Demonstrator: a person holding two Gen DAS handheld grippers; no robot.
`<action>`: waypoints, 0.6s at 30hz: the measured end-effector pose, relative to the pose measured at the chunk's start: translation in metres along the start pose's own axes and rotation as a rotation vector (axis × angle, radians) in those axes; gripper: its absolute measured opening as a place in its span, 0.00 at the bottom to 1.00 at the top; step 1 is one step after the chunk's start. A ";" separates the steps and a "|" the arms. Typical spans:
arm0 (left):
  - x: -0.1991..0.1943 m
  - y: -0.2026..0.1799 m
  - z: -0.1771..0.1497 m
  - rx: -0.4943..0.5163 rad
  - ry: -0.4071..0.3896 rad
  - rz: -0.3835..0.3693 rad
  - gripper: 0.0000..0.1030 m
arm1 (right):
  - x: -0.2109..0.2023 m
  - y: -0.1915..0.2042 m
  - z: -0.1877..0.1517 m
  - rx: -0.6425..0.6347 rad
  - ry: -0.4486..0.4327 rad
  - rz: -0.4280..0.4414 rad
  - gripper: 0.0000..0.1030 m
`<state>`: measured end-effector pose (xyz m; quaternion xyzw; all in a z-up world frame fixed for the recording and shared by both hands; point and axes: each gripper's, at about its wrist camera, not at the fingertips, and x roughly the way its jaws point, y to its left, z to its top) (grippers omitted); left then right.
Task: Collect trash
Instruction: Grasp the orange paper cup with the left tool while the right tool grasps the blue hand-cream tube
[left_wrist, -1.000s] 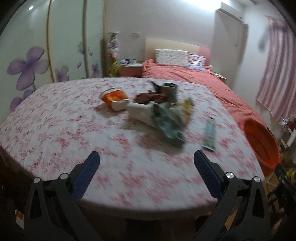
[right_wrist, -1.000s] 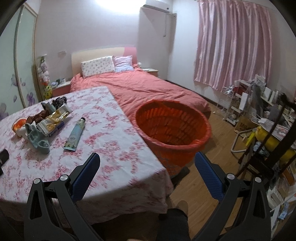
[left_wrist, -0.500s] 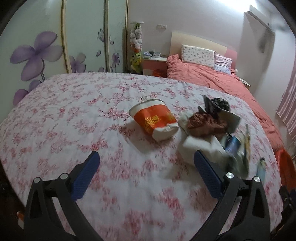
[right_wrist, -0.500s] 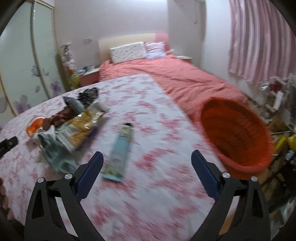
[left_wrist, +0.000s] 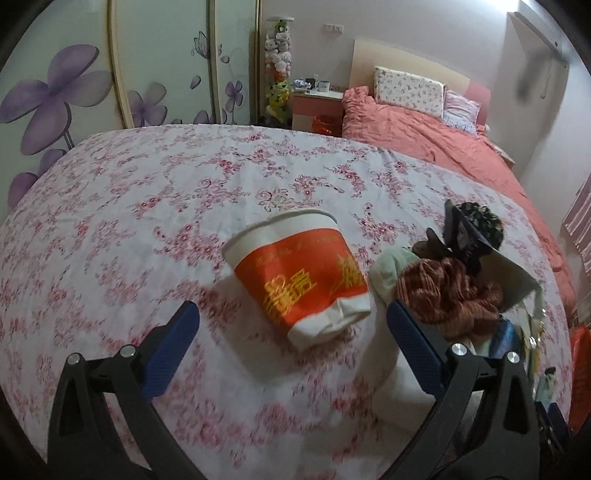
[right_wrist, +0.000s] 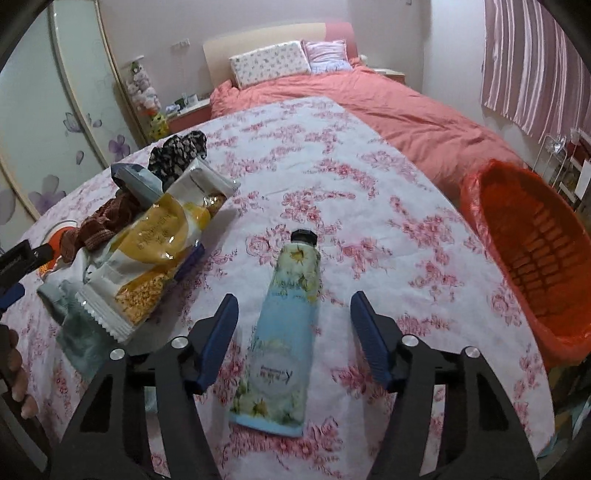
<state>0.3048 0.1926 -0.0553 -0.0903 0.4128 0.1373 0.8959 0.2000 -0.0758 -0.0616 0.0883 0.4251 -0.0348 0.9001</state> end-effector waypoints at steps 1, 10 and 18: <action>0.004 -0.002 0.002 0.004 0.006 0.009 0.96 | 0.003 0.001 0.002 -0.007 0.001 0.001 0.58; 0.031 0.008 0.009 0.025 0.056 0.021 0.80 | 0.010 -0.006 0.012 -0.029 0.004 0.004 0.28; 0.044 0.018 0.013 -0.001 0.081 0.034 0.79 | 0.013 -0.001 0.013 -0.044 0.008 0.030 0.28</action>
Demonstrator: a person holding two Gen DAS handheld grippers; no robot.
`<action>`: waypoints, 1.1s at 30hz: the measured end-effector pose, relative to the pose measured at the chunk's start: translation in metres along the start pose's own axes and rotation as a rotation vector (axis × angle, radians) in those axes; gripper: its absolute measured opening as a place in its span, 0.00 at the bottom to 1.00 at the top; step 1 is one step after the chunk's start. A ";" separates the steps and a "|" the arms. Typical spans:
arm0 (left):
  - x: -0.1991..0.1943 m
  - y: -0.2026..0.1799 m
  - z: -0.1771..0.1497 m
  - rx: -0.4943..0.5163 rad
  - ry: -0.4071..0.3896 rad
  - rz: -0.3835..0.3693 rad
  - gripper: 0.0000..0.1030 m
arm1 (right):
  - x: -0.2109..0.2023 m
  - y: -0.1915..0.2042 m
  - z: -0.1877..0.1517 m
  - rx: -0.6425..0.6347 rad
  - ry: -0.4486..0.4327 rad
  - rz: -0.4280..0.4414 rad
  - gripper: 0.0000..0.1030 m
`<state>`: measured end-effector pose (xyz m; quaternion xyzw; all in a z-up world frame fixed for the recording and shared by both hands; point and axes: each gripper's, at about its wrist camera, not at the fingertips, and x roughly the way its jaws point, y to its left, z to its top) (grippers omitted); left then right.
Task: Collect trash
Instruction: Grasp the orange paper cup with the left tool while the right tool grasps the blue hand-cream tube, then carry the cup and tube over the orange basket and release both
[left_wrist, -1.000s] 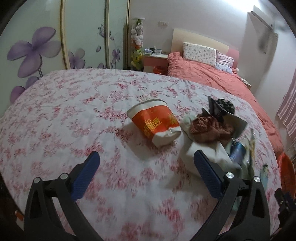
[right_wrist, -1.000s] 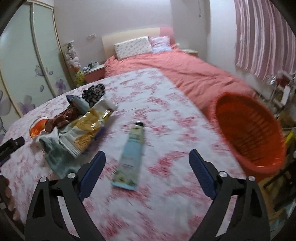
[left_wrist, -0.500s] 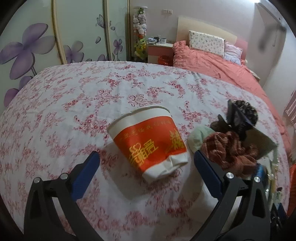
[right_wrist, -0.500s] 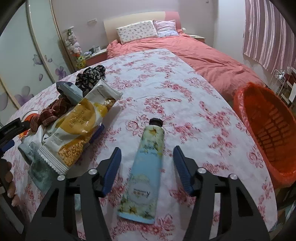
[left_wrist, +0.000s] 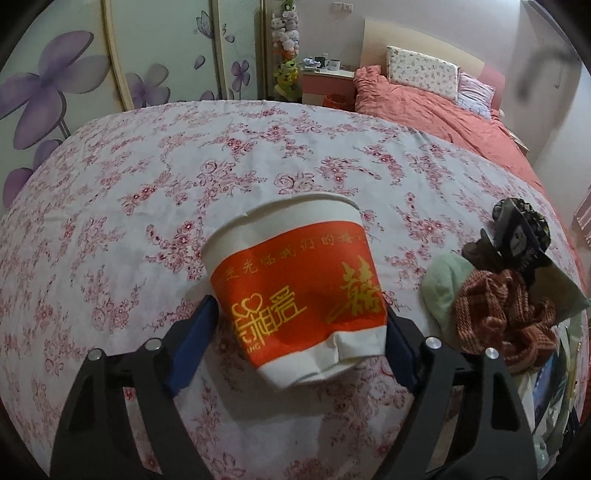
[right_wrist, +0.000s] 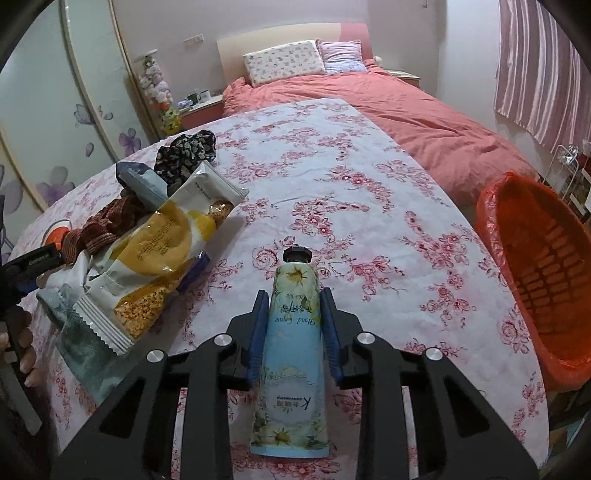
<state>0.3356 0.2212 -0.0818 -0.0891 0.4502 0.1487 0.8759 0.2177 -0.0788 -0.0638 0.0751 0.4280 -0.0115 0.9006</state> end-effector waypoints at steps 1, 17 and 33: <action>0.001 0.000 0.001 0.001 0.001 0.001 0.79 | 0.000 0.000 0.000 0.002 -0.001 0.001 0.28; -0.003 -0.002 0.004 0.045 -0.032 -0.023 0.72 | 0.005 0.004 0.002 0.003 0.005 0.002 0.27; -0.115 -0.030 -0.010 0.110 -0.160 -0.169 0.72 | -0.059 -0.017 0.015 0.023 -0.127 0.041 0.27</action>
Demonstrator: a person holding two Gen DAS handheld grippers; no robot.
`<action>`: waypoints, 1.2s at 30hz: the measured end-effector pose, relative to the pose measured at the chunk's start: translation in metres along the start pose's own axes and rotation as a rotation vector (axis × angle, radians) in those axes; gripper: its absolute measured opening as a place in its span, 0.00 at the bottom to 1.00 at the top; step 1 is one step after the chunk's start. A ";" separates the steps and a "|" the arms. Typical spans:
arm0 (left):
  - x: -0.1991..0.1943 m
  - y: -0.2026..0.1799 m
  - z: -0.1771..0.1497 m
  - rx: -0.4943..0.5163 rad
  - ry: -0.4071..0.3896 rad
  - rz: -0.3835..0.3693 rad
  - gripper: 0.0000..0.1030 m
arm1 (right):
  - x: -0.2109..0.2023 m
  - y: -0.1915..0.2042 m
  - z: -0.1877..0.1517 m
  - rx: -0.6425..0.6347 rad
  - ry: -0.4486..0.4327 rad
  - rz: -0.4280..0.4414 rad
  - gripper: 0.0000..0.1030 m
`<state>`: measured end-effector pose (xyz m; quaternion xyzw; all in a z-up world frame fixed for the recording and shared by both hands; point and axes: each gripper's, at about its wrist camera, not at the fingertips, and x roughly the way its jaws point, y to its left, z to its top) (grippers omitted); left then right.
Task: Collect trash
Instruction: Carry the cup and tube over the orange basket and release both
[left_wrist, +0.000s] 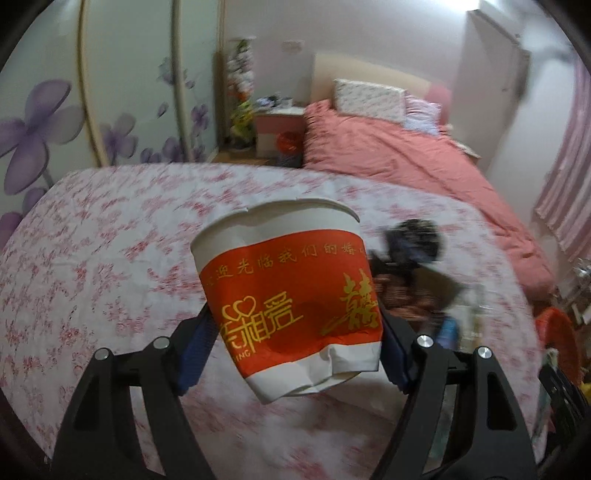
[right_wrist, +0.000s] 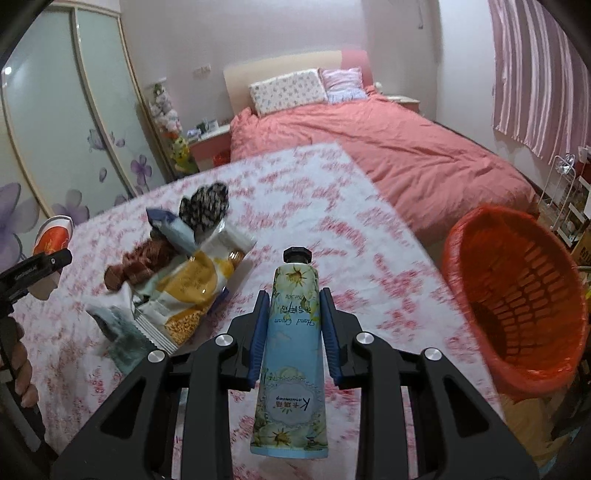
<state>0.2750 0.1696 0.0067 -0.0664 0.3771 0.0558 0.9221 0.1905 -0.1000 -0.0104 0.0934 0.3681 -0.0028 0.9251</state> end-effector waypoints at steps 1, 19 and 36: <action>-0.008 -0.009 -0.001 0.011 -0.009 -0.018 0.72 | -0.004 -0.004 0.001 0.005 -0.009 -0.001 0.27; -0.069 -0.200 -0.046 0.281 -0.014 -0.362 0.72 | -0.053 -0.113 0.012 0.156 -0.154 -0.155 0.27; -0.029 -0.369 -0.102 0.510 0.135 -0.564 0.72 | -0.040 -0.213 0.010 0.304 -0.160 -0.217 0.27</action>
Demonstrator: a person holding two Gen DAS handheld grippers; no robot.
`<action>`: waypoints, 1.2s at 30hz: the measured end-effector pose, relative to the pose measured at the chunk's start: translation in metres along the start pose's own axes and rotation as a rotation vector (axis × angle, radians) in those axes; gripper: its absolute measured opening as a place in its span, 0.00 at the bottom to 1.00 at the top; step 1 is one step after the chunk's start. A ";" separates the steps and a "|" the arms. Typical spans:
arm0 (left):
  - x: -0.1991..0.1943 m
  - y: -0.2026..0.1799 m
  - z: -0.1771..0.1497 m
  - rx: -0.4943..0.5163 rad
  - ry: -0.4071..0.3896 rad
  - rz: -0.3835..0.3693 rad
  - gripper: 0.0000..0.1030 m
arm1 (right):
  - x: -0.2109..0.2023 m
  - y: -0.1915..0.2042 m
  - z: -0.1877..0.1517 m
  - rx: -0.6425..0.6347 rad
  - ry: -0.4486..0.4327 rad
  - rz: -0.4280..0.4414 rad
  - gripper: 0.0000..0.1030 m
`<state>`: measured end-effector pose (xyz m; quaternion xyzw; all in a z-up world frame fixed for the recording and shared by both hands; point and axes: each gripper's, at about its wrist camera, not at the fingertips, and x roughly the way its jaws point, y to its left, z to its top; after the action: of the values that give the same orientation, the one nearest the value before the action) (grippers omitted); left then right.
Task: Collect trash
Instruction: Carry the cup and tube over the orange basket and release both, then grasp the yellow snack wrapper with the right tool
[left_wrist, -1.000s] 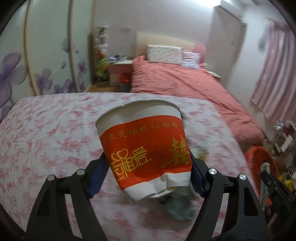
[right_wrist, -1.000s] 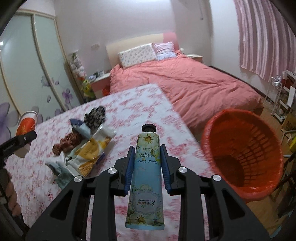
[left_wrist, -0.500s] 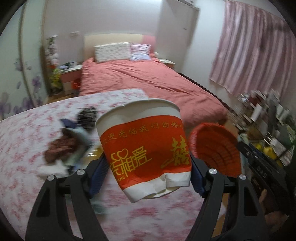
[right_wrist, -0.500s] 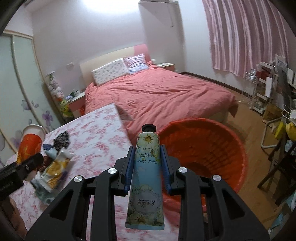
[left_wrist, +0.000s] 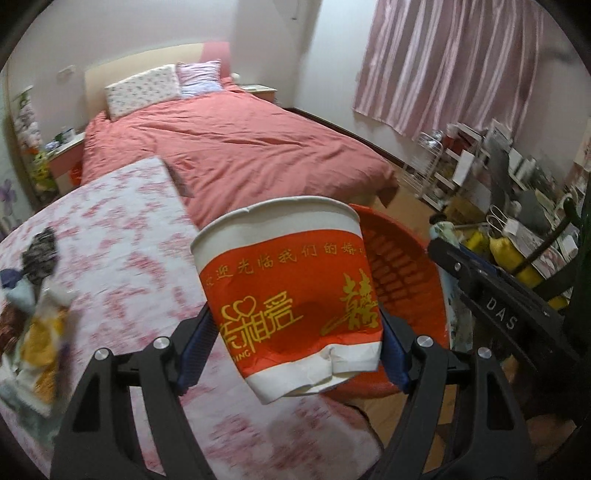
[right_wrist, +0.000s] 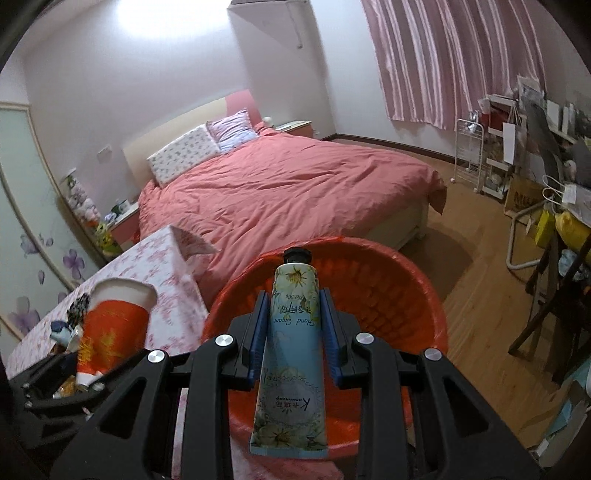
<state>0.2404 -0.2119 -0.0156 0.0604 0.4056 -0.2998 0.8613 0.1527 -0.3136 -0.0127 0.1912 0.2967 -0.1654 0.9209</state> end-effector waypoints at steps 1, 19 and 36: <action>0.007 -0.006 0.004 0.006 0.005 -0.006 0.72 | 0.001 -0.004 0.001 0.007 -0.002 0.000 0.27; 0.046 0.012 -0.002 0.007 0.078 0.070 0.88 | 0.012 -0.023 0.003 0.060 0.023 0.039 0.49; -0.099 0.189 -0.083 -0.280 -0.019 0.356 0.89 | -0.009 0.123 -0.047 -0.151 0.111 0.201 0.55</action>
<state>0.2440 0.0166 -0.0242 0.0080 0.4183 -0.0844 0.9043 0.1749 -0.1834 -0.0112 0.1589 0.3381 -0.0388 0.9268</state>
